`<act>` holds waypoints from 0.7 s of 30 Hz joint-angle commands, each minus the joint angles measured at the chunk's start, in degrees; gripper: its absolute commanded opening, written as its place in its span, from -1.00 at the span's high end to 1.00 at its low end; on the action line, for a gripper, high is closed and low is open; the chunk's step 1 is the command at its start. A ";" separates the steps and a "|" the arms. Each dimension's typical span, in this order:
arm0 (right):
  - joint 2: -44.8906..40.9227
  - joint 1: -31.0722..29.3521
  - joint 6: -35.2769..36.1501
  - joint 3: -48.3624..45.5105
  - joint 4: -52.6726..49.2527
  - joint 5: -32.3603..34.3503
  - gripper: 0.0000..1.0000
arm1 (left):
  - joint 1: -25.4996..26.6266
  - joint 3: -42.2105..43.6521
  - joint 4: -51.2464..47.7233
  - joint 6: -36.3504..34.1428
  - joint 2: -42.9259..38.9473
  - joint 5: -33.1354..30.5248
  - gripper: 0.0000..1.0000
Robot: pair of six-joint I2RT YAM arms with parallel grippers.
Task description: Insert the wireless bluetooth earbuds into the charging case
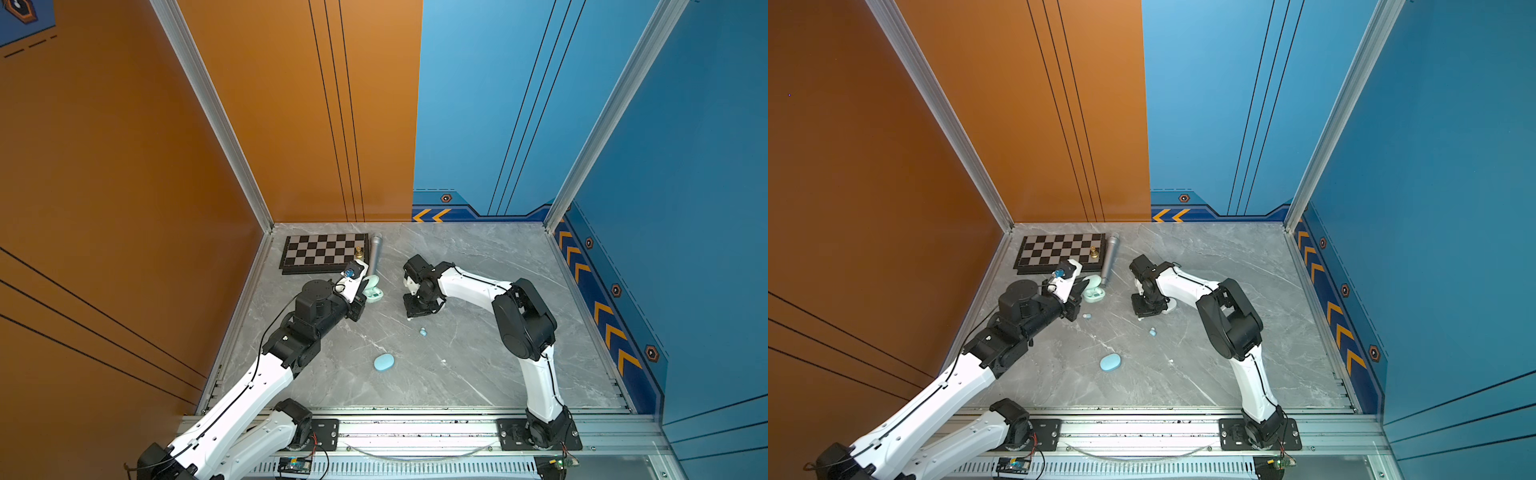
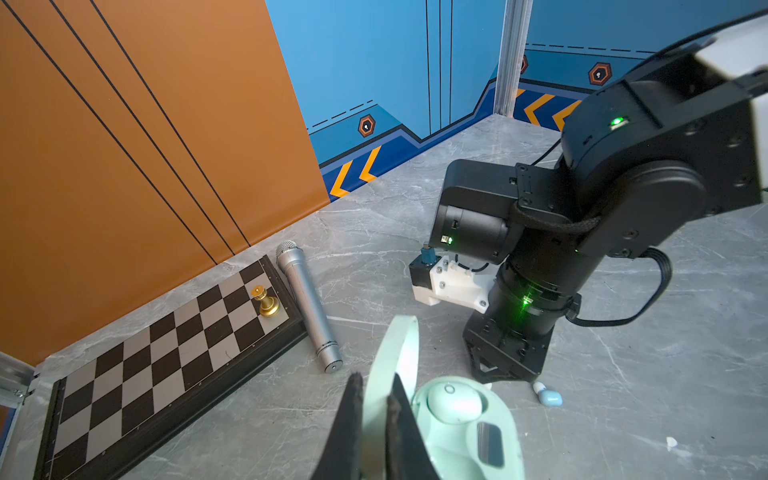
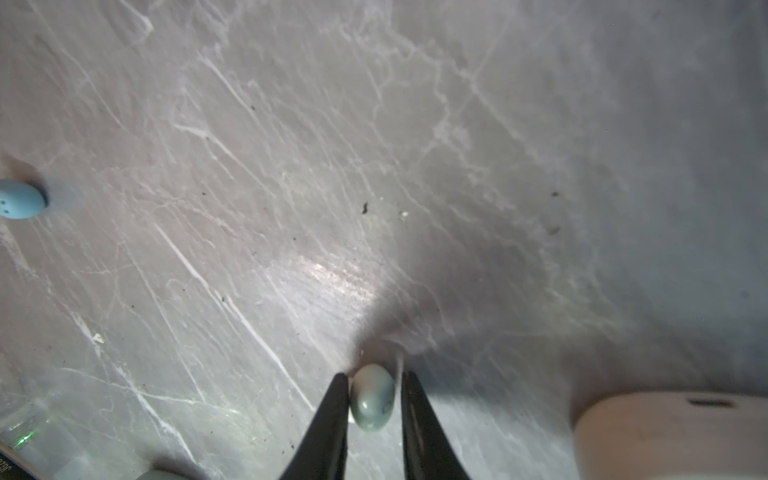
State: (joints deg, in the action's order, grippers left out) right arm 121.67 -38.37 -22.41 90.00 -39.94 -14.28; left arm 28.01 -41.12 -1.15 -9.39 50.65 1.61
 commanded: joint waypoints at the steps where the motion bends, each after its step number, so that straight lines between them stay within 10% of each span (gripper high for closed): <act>1: 1.87 -0.35 -0.08 1.23 -2.66 2.00 0.59 | -0.41 0.37 -0.55 0.51 -0.92 0.77 1.00; 21: -9.08 3.65 0.09 3.78 -2.98 -8.43 0.85 | -0.41 4.24 10.63 1.33 4.12 1.37 1.00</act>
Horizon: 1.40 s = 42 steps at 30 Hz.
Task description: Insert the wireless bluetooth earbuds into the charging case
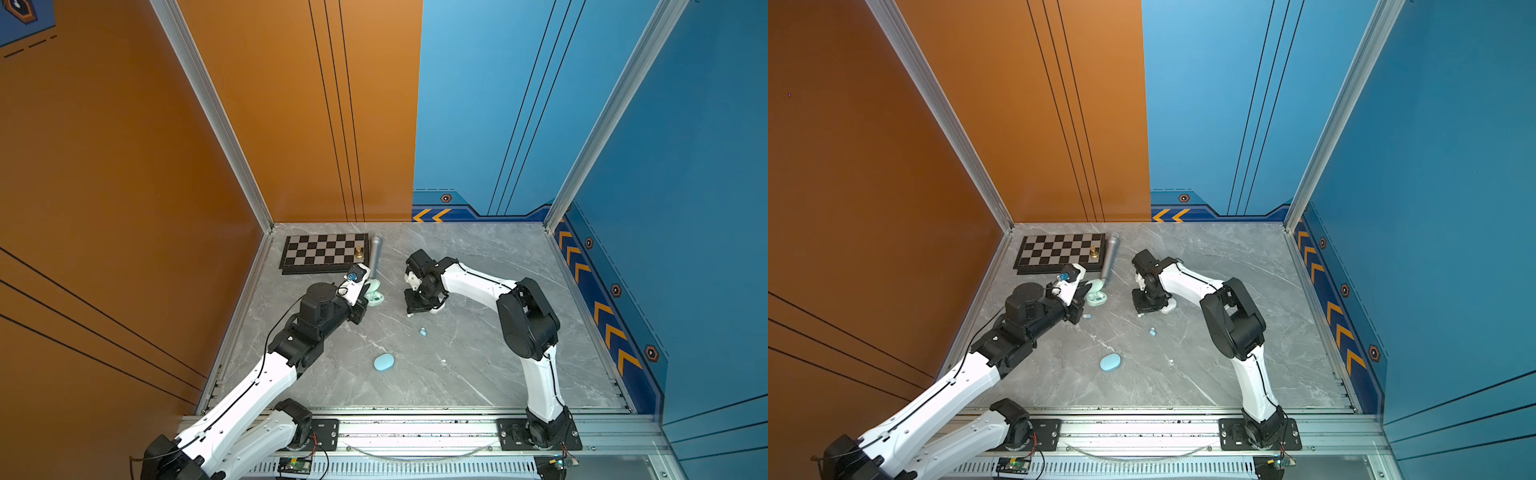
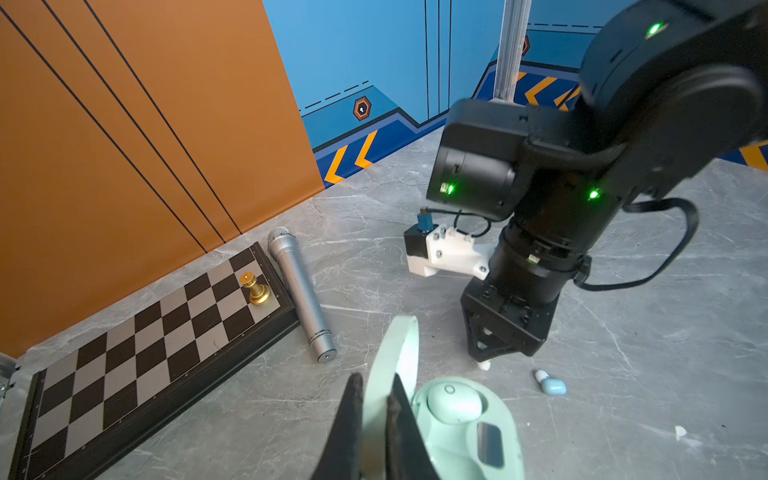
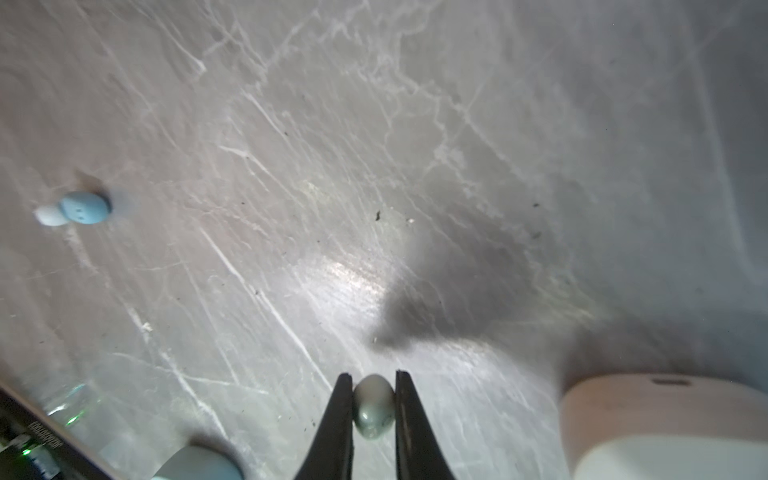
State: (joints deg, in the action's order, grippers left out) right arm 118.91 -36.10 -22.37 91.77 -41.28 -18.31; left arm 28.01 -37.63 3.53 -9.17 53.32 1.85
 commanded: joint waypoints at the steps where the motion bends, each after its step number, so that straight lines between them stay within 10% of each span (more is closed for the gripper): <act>1: -7.75 1.83 0.13 1.99 -1.79 -5.80 0.85 | -0.41 0.74 7.55 1.32 2.53 1.38 1.00; 14: -22.28 5.36 -0.59 1.62 -6.94 -20.66 0.86 | -0.02 -2.12 17.23 2.36 13.73 4.73 1.00; 42: -15.81 -0.01 -0.83 11.57 -6.95 -14.13 0.86 | 4.59 -7.56 17.75 2.38 16.73 6.49 1.00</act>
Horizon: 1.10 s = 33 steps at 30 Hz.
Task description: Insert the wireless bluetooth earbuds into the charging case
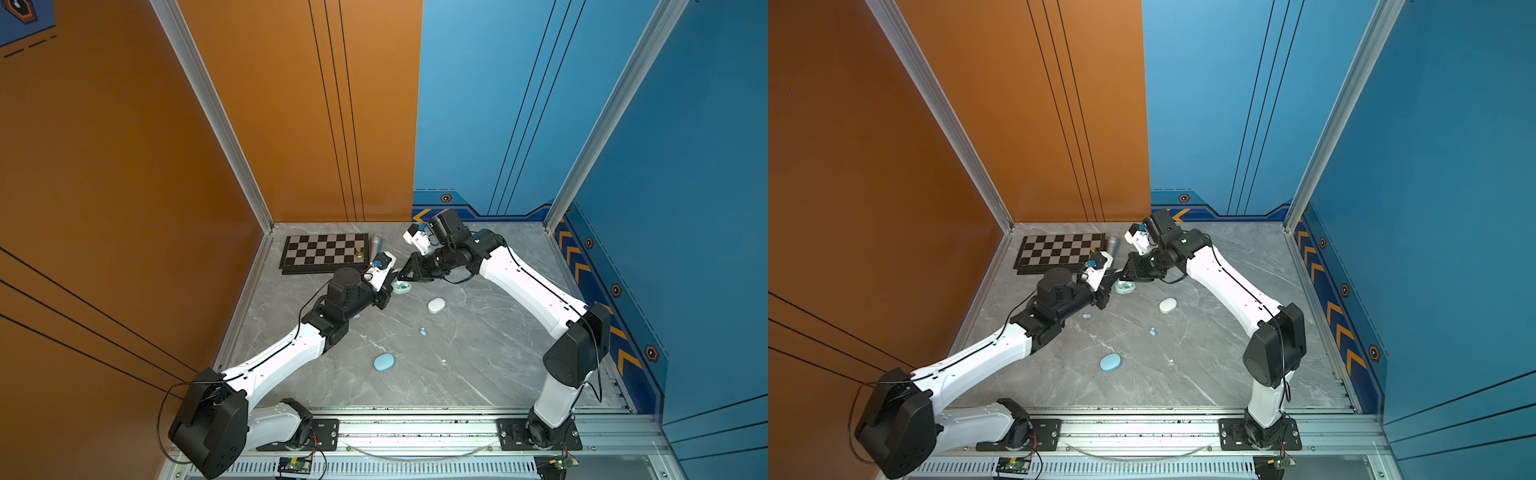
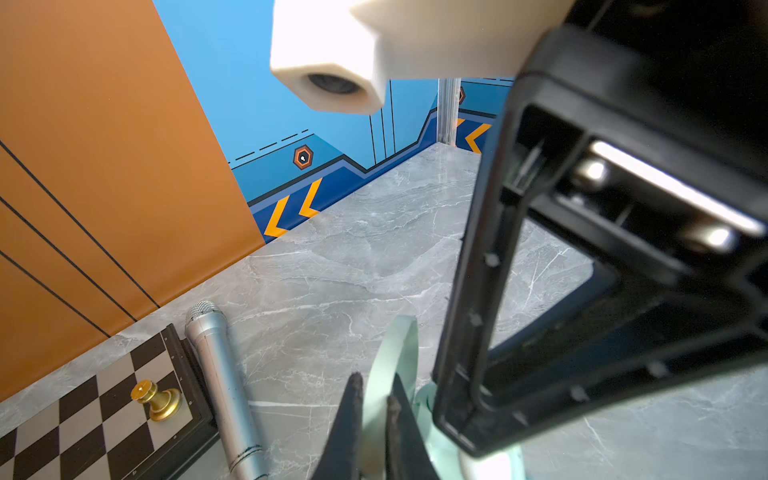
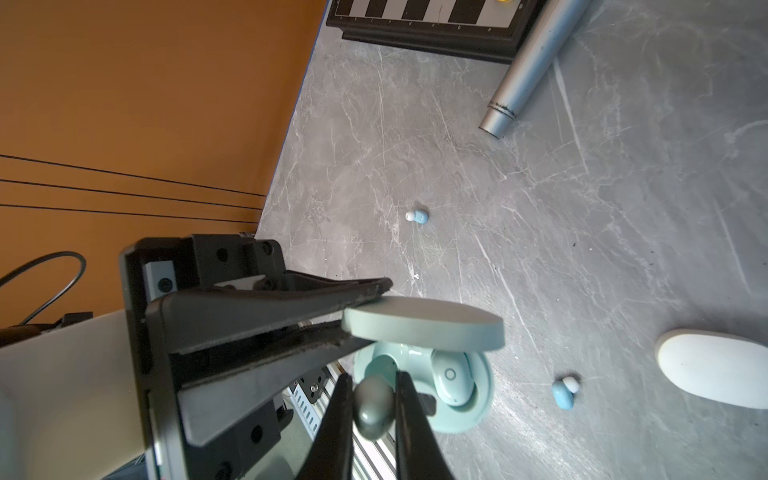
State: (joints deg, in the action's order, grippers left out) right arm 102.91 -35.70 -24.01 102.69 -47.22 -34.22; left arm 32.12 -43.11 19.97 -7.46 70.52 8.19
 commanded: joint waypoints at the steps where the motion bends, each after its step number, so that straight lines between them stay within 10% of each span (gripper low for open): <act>1: 0.18 -0.50 1.01 0.58 -1.02 1.80 0.86 | 0.48 -2.23 1.35 0.69 -0.54 0.12 1.00; 33: 1.65 -0.40 1.33 -0.17 -0.63 1.04 0.49 | 0.17 -3.28 1.81 0.93 1.35 0.32 1.00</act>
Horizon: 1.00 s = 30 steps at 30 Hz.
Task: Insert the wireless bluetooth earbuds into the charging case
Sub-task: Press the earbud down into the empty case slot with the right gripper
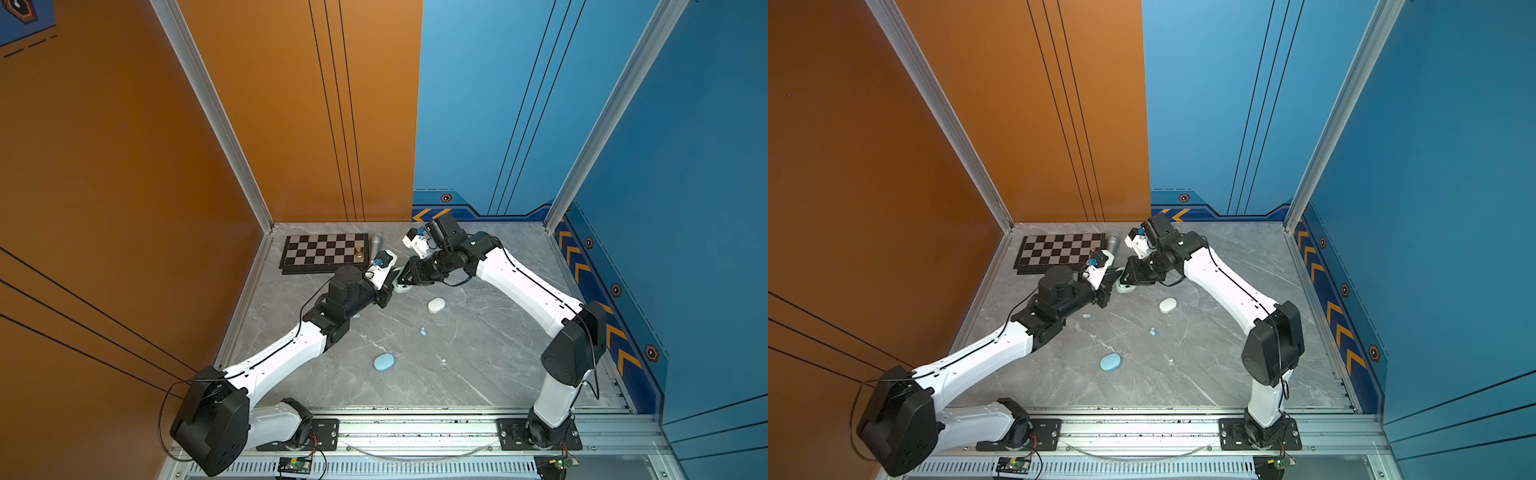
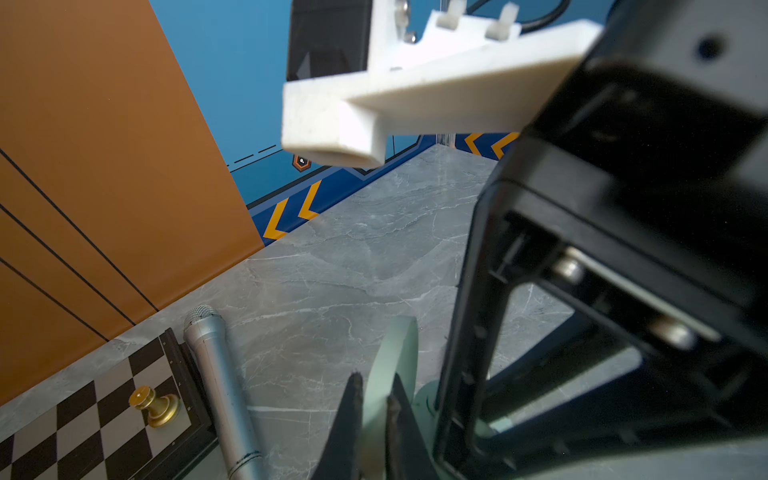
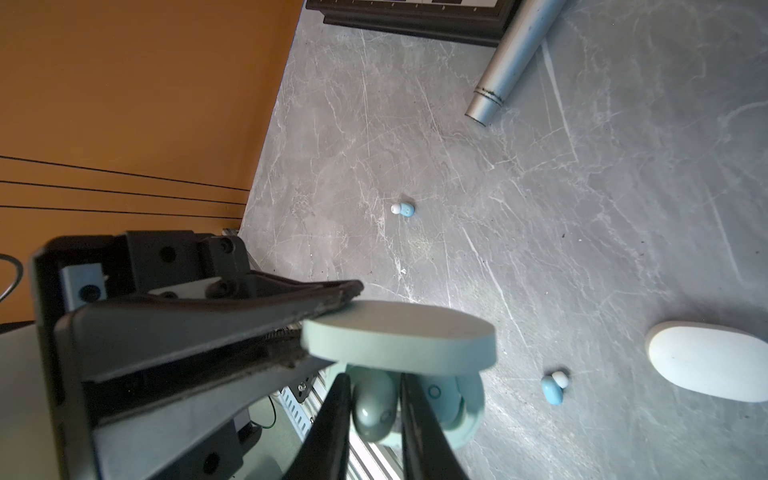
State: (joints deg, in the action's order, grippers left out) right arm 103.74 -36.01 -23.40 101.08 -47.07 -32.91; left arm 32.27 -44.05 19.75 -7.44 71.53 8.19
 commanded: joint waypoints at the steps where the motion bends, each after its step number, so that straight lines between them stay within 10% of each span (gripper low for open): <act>1: 0.84 -0.02 0.59 1.48 -0.74 -0.31 0.49 | -0.03 -2.35 2.00 1.01 0.36 0.40 1.00; 19: 0.00 0.34 0.54 0.97 -0.56 1.70 0.63 | -0.02 -3.14 2.27 1.06 0.70 0.79 1.00; 30: -1.87 -0.12 0.84 0.35 0.10 1.88 0.29 | -0.03 -2.80 2.71 1.17 0.78 0.72 1.00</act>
State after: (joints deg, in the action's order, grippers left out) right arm 103.72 -36.10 -22.94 101.19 -46.33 -32.71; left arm 32.27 -44.80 19.81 -7.38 72.36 8.23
